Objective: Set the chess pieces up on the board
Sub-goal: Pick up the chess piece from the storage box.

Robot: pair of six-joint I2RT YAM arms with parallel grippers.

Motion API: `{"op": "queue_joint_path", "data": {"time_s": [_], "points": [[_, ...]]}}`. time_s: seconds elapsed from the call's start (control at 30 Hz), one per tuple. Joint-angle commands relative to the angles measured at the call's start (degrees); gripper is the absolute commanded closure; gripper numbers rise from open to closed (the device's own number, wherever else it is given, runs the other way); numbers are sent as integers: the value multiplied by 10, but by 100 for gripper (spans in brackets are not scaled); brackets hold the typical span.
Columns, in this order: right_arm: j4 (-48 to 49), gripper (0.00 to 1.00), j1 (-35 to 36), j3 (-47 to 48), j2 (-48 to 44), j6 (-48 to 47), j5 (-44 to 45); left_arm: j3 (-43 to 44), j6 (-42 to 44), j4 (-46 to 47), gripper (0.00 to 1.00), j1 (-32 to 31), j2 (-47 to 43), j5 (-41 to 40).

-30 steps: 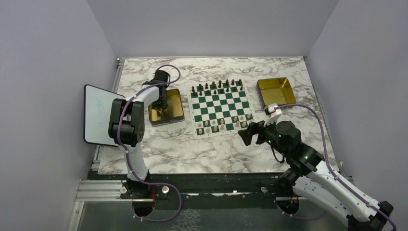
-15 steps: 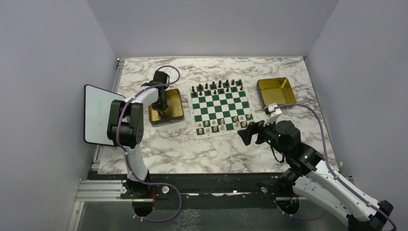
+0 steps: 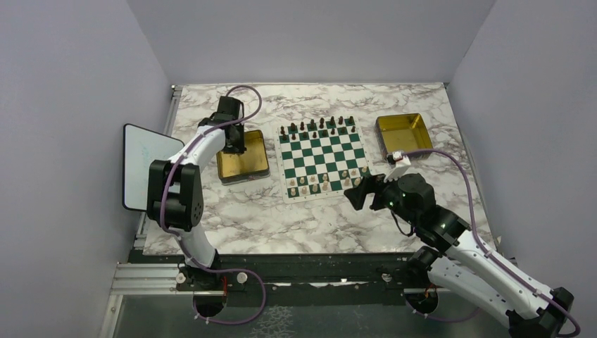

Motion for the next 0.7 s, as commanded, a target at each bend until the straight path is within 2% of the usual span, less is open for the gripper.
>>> {"op": "queue_joint_path", "data": {"time_s": [0.0, 0.23, 0.47, 0.53, 0.67], "points": [[31, 0, 0, 7, 9, 31, -18, -7, 12, -2, 100, 3, -58, 50], [73, 2, 0, 19, 50, 39, -63, -37, 22, 6, 100, 3, -137, 130], [99, 3, 0, 38, 101, 40, -96, -89, -12, 26, 100, 3, -208, 145], [107, 3, 0, 45, 113, 35, -93, -106, -18, 38, 100, 3, -229, 185], [143, 4, 0, 58, 136, 29, -85, -145, -35, 86, 100, 3, -276, 327]]}}
